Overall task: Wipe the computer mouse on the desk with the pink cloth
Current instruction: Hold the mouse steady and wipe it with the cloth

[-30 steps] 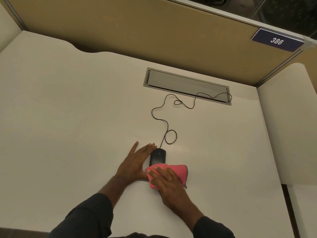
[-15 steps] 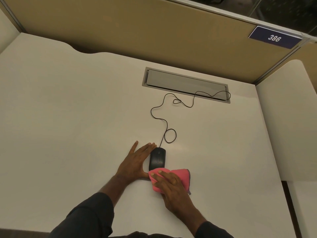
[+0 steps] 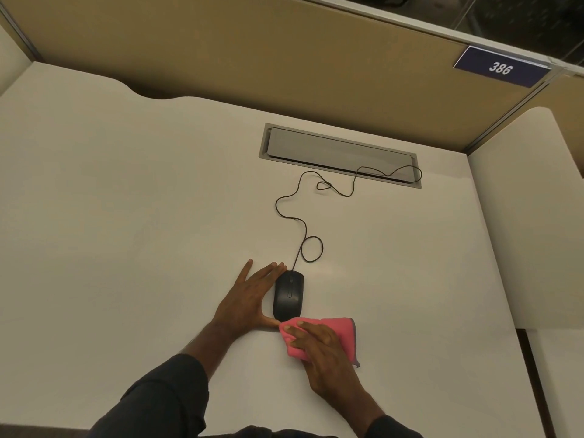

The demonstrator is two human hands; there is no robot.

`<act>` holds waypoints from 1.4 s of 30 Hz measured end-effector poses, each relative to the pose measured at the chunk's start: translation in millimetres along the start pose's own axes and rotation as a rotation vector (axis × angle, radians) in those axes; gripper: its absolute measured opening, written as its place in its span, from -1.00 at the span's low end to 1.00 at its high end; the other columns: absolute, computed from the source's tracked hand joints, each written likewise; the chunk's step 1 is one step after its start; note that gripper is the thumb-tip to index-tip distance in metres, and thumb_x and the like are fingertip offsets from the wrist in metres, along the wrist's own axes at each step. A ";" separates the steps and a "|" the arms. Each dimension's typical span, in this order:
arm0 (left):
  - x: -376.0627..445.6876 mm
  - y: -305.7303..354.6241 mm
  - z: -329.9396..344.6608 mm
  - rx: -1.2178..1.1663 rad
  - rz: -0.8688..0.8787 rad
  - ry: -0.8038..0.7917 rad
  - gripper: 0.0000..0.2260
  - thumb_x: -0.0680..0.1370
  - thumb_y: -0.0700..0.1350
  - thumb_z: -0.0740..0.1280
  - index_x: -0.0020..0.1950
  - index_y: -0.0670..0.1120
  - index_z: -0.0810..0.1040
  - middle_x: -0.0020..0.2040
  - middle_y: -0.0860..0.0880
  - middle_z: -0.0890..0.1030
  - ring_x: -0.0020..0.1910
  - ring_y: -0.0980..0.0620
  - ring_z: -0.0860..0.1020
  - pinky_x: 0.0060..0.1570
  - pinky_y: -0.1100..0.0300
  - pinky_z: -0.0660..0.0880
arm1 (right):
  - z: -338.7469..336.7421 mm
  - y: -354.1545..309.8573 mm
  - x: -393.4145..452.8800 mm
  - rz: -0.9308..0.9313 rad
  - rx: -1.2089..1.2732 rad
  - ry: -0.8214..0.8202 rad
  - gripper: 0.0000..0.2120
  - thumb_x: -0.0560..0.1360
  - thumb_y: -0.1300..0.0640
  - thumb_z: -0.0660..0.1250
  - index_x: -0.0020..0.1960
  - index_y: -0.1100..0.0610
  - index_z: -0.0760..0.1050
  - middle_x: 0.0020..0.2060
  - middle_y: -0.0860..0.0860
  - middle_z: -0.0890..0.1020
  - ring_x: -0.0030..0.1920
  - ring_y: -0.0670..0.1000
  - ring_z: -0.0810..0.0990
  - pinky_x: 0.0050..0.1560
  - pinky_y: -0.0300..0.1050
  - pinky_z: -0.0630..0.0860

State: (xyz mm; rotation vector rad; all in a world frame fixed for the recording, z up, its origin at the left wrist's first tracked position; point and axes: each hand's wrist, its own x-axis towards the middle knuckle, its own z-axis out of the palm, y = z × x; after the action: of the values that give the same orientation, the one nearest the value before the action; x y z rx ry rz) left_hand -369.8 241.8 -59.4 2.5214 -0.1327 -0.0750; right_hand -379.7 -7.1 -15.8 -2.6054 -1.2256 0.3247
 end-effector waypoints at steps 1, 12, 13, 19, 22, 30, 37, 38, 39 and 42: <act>0.1 -0.4 -0.3 0.006 0.003 -0.002 0.11 0.30 0.60 0.27 0.64 0.04 -0.04 0.60 0.04 0.20 0.58 0.25 -0.01 0.58 -0.05 -0.18 | 2.4 0.6 -3.6 0.016 0.010 0.059 -0.41 0.68 -0.03 -0.31 0.21 0.02 0.50 0.08 -0.08 0.68 -0.01 -0.15 0.69 0.31 -0.36 -0.06; 0.1 -0.5 -1.6 0.029 0.002 -0.040 0.14 0.27 0.57 0.32 0.64 0.00 -0.02 0.61 0.04 0.16 0.60 0.16 0.02 0.57 -0.13 -0.11 | -0.5 2.9 -3.6 0.321 0.486 0.314 -0.64 0.47 0.32 0.41 0.26 0.30 0.53 0.24 0.16 0.59 0.27 0.18 0.54 0.23 0.25 0.49; 0.1 -0.6 -1.8 0.029 0.002 -0.037 0.15 0.27 0.57 0.32 0.65 0.00 -0.03 0.62 0.04 0.15 0.60 0.17 0.01 0.57 -0.12 -0.12 | -2.6 1.5 -2.5 0.344 0.553 0.375 -0.64 0.49 0.28 0.39 0.28 0.25 0.52 0.26 0.10 0.58 0.30 0.12 0.53 0.27 0.15 0.49; 0.1 1.1 -3.3 0.020 0.014 -0.019 0.14 0.27 0.58 0.30 0.64 -0.03 0.02 0.60 0.03 0.20 0.59 0.17 0.05 0.57 -0.11 -0.11 | -17.9 -4.0 16.2 0.438 0.742 0.502 -0.51 0.57 -0.12 0.26 0.44 0.05 0.39 0.36 -0.14 0.49 0.36 -0.09 0.45 0.32 -0.28 0.39; 1.0 2.3 -3.5 0.012 0.010 -0.011 0.14 0.27 0.58 0.33 0.64 -0.03 0.05 0.59 0.03 0.23 0.59 0.16 0.08 0.57 -0.12 -0.10 | -0.7 -12.6 23.6 0.421 0.719 0.375 -0.45 0.56 -0.09 0.29 0.49 0.03 0.29 0.42 -0.13 0.41 0.42 -0.13 0.36 0.40 -0.18 0.34; -0.2 2.2 -1.0 -0.006 -0.005 -0.020 0.12 0.28 0.61 0.27 0.64 0.05 -0.03 0.59 0.02 0.24 0.59 0.16 0.08 0.58 -0.13 -0.12 | 21.1 -15.1 45.1 0.384 0.505 0.366 -0.45 0.56 0.00 0.32 0.50 0.10 0.30 0.46 -0.03 0.37 0.48 -0.11 0.27 0.45 0.00 0.29; 0.7 0.7 0.6 0.019 0.013 -0.037 0.10 0.32 0.59 0.26 0.63 0.00 -0.03 0.61 0.00 0.19 0.60 0.10 0.07 0.57 -0.08 -0.18 | 7.1 -6.4 79.2 0.461 0.550 0.402 -0.53 0.58 0.00 0.31 0.46 0.02 0.35 0.39 -0.08 0.46 0.40 -0.10 0.39 0.37 0.03 0.41; 0.4 0.7 0.8 0.019 0.011 -0.038 0.09 0.32 0.59 0.25 0.63 0.01 -0.04 0.61 0.00 0.18 0.60 0.10 0.06 0.57 -0.07 -0.20 | 4.8 -5.7 85.7 0.484 0.561 0.404 -0.54 0.58 -0.01 0.31 0.45 0.02 0.37 0.38 -0.08 0.48 0.38 -0.09 0.41 0.36 0.02 0.42; 0.2 0.9 0.8 0.020 0.011 -0.034 0.09 0.32 0.59 0.24 0.63 0.02 -0.05 0.61 0.00 0.18 0.59 0.10 0.05 0.57 -0.06 -0.21 | 2.4 -5.4 91.7 0.506 0.558 0.401 -0.55 0.58 -0.02 0.30 0.44 0.03 0.39 0.36 -0.07 0.49 0.37 -0.08 0.43 0.35 0.02 0.42; 0.0 1.9 -0.1 0.022 0.023 -0.012 0.08 0.32 0.59 0.24 0.63 0.02 -0.05 0.59 0.00 0.21 0.58 0.10 0.07 0.56 -0.05 -0.20 | -3.8 -5.9 105.8 0.563 0.493 0.366 -0.55 0.57 -0.08 0.29 0.41 0.05 0.41 0.33 -0.04 0.52 0.34 -0.01 0.46 0.35 0.00 0.39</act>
State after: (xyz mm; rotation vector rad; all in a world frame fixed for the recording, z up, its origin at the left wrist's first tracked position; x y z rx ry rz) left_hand -369.9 240.3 -58.2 2.5409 -0.1680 -0.0797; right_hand -317.0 78.2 -20.6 -2.3658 -0.2353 0.1976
